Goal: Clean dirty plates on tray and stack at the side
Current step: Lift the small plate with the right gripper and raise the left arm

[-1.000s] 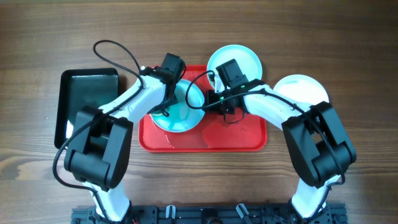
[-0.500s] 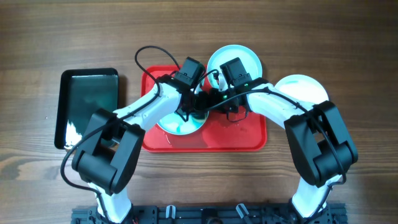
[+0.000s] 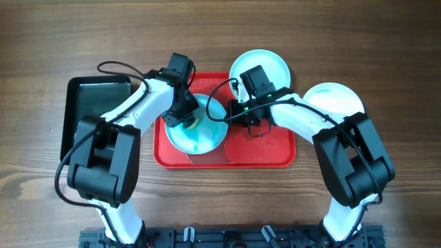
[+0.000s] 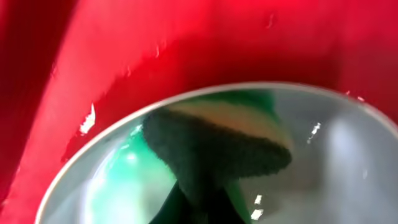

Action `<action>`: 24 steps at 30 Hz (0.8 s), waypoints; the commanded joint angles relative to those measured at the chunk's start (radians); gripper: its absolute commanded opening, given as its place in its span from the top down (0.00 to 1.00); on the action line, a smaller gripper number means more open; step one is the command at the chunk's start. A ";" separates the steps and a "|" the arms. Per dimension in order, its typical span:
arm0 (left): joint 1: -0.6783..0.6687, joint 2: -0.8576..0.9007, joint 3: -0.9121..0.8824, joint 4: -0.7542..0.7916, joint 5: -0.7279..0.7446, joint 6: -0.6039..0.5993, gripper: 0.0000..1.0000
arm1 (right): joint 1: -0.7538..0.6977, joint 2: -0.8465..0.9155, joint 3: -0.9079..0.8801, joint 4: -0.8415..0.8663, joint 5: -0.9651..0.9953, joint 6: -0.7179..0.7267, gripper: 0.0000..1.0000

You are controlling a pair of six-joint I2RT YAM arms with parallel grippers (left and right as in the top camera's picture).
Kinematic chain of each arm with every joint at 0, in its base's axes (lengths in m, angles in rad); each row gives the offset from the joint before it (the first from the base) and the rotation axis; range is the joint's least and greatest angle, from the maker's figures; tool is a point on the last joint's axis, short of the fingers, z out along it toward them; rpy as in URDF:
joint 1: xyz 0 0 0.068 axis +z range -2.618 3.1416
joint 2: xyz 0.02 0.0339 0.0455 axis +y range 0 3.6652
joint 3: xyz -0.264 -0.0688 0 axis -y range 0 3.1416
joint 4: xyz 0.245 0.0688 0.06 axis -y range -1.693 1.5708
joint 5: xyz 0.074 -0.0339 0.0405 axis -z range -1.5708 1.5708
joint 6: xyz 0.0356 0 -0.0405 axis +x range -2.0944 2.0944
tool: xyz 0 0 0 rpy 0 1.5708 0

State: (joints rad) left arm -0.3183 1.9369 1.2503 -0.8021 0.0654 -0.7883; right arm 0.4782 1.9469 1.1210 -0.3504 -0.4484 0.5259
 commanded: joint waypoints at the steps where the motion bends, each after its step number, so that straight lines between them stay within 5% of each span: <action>1: -0.008 0.034 -0.039 -0.072 0.363 0.307 0.96 | -0.009 0.011 -0.002 0.000 0.005 -0.003 0.96; 4: -0.035 0.034 -0.039 -0.064 0.518 0.404 0.96 | -0.009 0.011 -0.002 0.000 0.004 -0.003 0.96; 8: -0.044 0.034 -0.039 0.109 0.477 0.359 0.94 | -0.009 0.011 -0.002 -0.001 0.002 -0.003 0.96; 11: -0.044 0.034 -0.039 0.232 0.278 0.240 0.93 | -0.009 0.011 -0.002 -0.002 0.002 -0.003 0.96; 16: -0.029 0.028 -0.037 0.230 -0.159 0.088 0.96 | -0.009 0.011 -0.002 -0.001 0.002 -0.003 0.96; 24: 0.049 -0.092 0.283 -0.172 -0.312 0.130 0.96 | -0.008 0.011 -0.002 -0.002 0.003 -0.003 0.96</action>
State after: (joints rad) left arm -0.3069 1.9293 1.3899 -0.9009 -0.1356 -0.6758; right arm 0.4744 1.9469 1.1210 -0.3508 -0.4484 0.5224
